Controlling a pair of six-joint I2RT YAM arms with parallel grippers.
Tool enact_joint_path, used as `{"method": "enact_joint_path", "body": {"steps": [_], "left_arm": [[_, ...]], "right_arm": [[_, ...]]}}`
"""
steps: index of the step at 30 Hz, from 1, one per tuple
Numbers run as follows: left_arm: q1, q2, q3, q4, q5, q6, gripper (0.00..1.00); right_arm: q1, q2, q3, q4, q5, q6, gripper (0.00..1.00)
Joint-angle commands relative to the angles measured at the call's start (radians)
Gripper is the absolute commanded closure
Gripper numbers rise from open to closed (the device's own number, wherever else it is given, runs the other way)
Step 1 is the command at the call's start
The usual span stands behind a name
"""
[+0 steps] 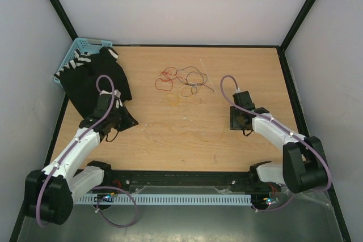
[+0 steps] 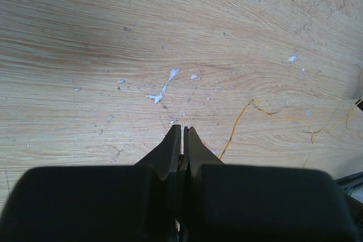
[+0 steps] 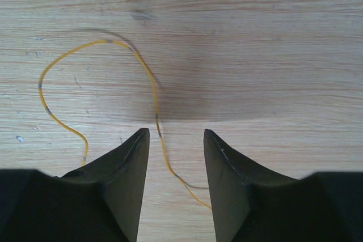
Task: Zip-tie the wires
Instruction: Place the cable at the center of the board.
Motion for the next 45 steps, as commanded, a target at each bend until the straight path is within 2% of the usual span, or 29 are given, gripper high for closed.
{"method": "enact_joint_path", "body": {"steps": [1,6,8,11,13,19,23,27,39,45], "left_arm": [[0.008,-0.011,-0.003,-0.005,0.015,0.014,1.00],[0.017,-0.013,-0.003,-0.007,0.017,0.016,1.00],[0.023,-0.014,-0.004,-0.008,0.017,0.018,1.00],[0.049,-0.021,-0.009,-0.016,0.035,0.022,1.00],[0.096,-0.032,-0.018,-0.024,0.072,0.028,1.00],[0.271,-0.077,-0.059,-0.045,0.163,0.065,1.00],[0.293,-0.069,-0.080,-0.047,0.166,0.049,1.00],[0.299,-0.038,-0.094,-0.043,0.146,0.030,1.00],[0.302,0.070,-0.102,0.033,0.130,0.003,1.00],[0.297,0.120,-0.108,0.074,0.117,-0.011,1.00]], "right_arm": [[-0.002,0.039,-0.009,0.057,-0.055,0.013,0.48],[-0.001,0.072,-0.023,0.081,-0.061,0.010,0.57],[-0.001,0.080,-0.024,0.085,-0.057,0.008,0.69],[-0.001,0.084,-0.018,0.087,-0.047,0.008,0.94],[-0.005,0.074,-0.005,0.088,-0.024,0.010,1.00],[-0.219,0.072,0.089,0.093,-0.068,-0.015,1.00],[-0.416,0.112,0.147,0.105,-0.091,-0.006,1.00],[-0.534,0.136,0.166,0.135,-0.075,0.017,1.00],[-0.551,0.237,0.117,0.207,-0.018,-0.004,1.00],[-0.551,0.282,0.098,0.254,-0.082,-0.011,1.00]]}}
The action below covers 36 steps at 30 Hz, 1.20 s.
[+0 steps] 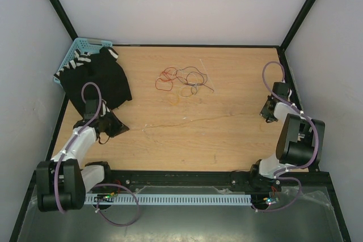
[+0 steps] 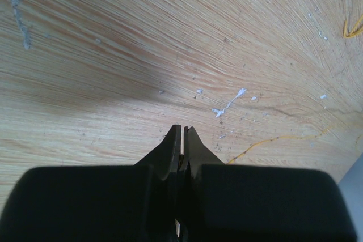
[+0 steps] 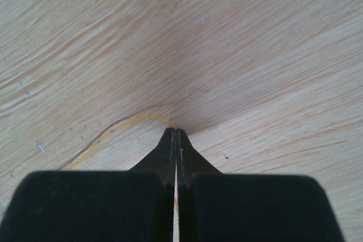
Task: Zip-tie the wires
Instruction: Place the cable at the center of the board.
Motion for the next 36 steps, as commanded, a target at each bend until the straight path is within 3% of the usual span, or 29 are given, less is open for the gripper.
{"method": "enact_joint_path", "body": {"steps": [1,7,28,36], "left_arm": [[-0.003,0.029,-0.012,0.049,-0.020,-0.012,1.00],[-0.034,0.065,-0.030,0.078,-0.074,-0.032,1.00],[-0.176,0.216,0.016,0.123,-0.258,-0.030,1.00],[-0.179,0.232,0.059,0.115,-0.288,-0.017,0.88]], "right_arm": [[-0.001,0.046,-0.018,0.043,-0.045,-0.022,1.00],[-0.002,0.080,-0.016,0.053,-0.073,-0.031,0.99],[0.017,-0.053,-0.046,0.044,-0.301,-0.028,0.60],[0.028,-0.119,-0.034,0.007,-0.363,-0.044,0.38]]}}
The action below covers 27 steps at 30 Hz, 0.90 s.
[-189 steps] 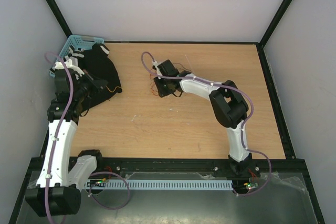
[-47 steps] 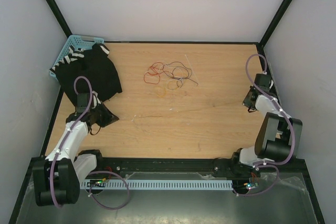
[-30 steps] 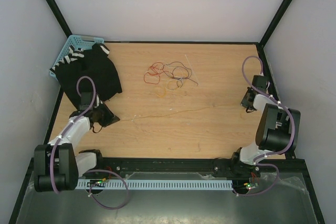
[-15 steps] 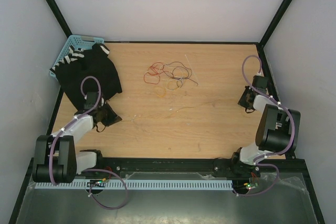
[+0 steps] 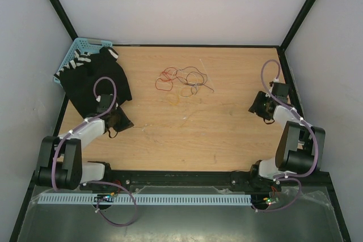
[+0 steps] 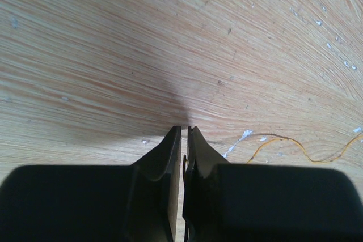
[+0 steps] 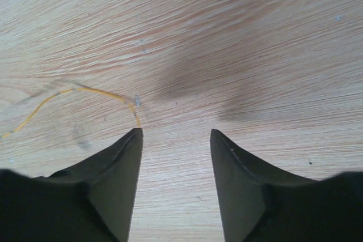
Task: Zip-tie the wires
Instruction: Place the cable at the center of the board.
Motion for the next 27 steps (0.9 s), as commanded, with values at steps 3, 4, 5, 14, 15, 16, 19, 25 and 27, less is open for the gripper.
{"method": "enact_joint_path", "body": {"steps": [3,4,5,14,15,16,19,25,27], "left_arm": [[-0.001,0.025,0.029,-0.053,-0.090,0.036,0.80],[-0.001,0.028,0.032,-0.053,-0.094,0.035,0.78],[-0.001,0.031,0.036,-0.053,-0.099,0.035,0.75],[0.000,0.024,0.070,-0.061,-0.109,0.038,0.39],[0.000,0.018,0.077,-0.067,-0.112,0.038,0.34],[0.001,0.012,0.086,-0.074,-0.118,0.037,0.31],[0.003,-0.014,0.114,-0.106,-0.139,0.043,0.20],[0.018,-0.105,0.175,-0.168,-0.164,0.078,0.01],[0.022,-0.145,0.193,-0.184,-0.163,0.095,0.01]], "right_arm": [[0.013,-0.084,0.015,-0.059,-0.062,-0.014,0.30],[0.016,-0.098,0.019,-0.064,-0.064,-0.015,0.28],[0.017,-0.107,0.023,-0.069,-0.065,-0.015,0.26],[0.055,-0.160,0.039,-0.088,-0.094,-0.001,0.19],[0.069,-0.166,0.040,-0.087,-0.092,0.004,0.18],[0.084,-0.168,0.043,-0.085,-0.088,0.008,0.18],[0.120,-0.170,0.046,-0.073,-0.097,0.030,0.19],[0.185,-0.166,0.075,-0.016,-0.120,0.090,0.18],[0.231,-0.147,0.104,-0.002,-0.110,0.103,0.19]]}}
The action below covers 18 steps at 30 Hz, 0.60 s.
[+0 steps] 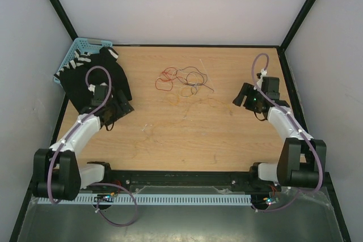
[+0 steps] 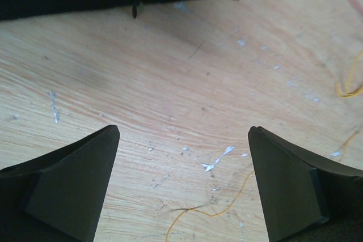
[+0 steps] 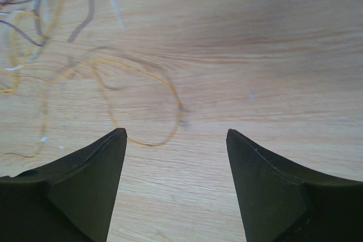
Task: Zip-tie the wires
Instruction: Place the cable at the center of the board.
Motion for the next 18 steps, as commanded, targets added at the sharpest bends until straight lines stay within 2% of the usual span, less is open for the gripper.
{"method": "enact_joint_path", "body": {"steps": [1,7,10,14,18], "left_arm": [[0.013,-0.096,0.067,-0.053,-0.016,0.053,0.01],[0.015,-0.233,0.104,-0.031,0.142,0.116,0.01],[0.015,-0.272,0.128,-0.041,0.239,0.144,0.01],[0.015,-0.315,0.145,-0.074,0.326,0.155,0.01],[0.015,-0.340,0.133,-0.077,0.348,0.163,0.01]], "right_arm": [[0.085,0.016,0.090,0.064,-0.006,0.056,0.18],[0.213,0.151,0.216,0.110,0.045,0.087,0.18],[0.229,0.260,0.303,0.112,0.070,0.081,0.19],[0.231,0.409,0.426,0.033,0.078,0.057,0.22],[0.244,0.498,0.474,0.016,0.056,0.050,0.28]]}}
